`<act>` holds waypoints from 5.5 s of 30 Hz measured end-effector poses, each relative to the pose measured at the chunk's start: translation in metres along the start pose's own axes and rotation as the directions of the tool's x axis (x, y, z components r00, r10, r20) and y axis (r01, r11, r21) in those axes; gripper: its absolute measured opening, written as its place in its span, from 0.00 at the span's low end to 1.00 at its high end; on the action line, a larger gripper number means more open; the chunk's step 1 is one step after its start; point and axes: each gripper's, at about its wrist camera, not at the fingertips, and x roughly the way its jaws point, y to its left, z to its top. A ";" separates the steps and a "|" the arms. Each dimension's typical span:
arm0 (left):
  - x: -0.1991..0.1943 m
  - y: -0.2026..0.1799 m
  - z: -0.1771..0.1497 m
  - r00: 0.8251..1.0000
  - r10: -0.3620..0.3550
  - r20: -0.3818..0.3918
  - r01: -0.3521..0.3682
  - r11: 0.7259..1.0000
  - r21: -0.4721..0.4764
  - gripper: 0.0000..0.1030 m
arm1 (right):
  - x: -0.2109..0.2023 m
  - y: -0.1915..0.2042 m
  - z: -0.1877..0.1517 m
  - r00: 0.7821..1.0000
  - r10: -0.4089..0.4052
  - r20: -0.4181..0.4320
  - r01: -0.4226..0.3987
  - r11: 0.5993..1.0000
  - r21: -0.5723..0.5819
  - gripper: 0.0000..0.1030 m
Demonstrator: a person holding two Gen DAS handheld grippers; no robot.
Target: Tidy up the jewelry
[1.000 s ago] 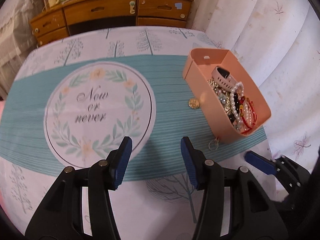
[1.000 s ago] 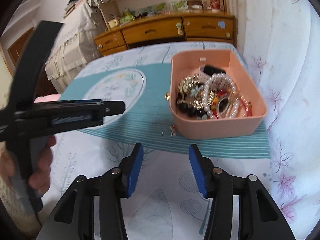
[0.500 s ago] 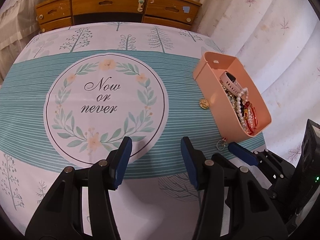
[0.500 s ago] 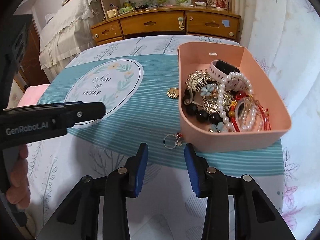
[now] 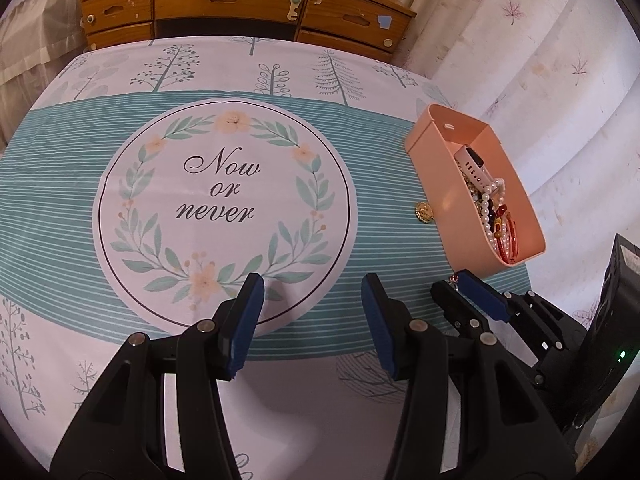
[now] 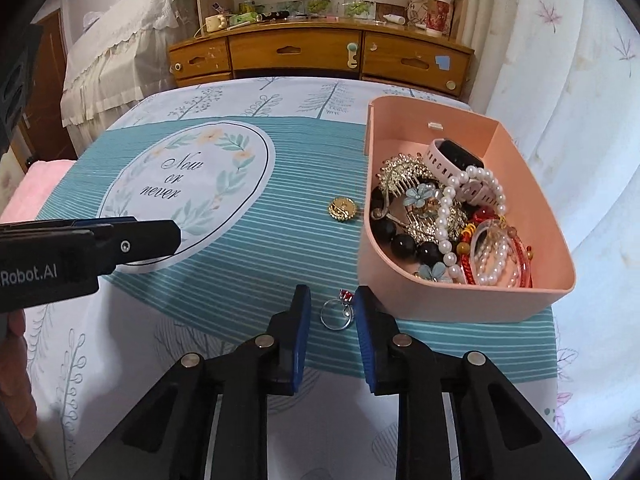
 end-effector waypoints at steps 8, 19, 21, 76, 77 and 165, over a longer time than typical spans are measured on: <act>0.006 -0.013 0.007 1.000 0.012 -0.009 -0.011 0.999 0.053 0.46 | 0.000 -0.003 -0.002 1.000 0.002 0.013 -0.002 1.000 0.022 0.14; 0.046 -0.078 0.024 0.999 -0.017 -0.037 0.029 0.937 0.348 0.46 | -0.012 -0.039 -0.015 0.993 0.114 0.015 -0.115 0.982 0.148 0.14; 0.054 -0.086 0.027 0.999 -0.028 -0.040 0.042 0.915 0.401 0.46 | -0.014 -0.044 -0.017 0.993 0.116 0.017 -0.117 0.980 0.159 0.14; 0.024 -0.163 0.060 0.990 -0.108 0.091 0.064 0.918 0.391 0.18 | -0.048 -0.148 0.015 0.980 0.018 0.196 -0.079 0.948 0.309 0.23; 0.025 -0.163 0.059 0.991 -0.103 0.091 0.060 0.919 0.390 0.20 | -0.048 -0.147 0.014 0.981 0.015 0.196 -0.076 0.948 0.309 0.27; -0.144 -0.014 -0.128 0.935 0.287 0.208 -0.296 0.955 0.010 0.81 | -0.151 0.017 -0.089 0.992 0.097 0.078 -0.111 0.974 0.195 0.67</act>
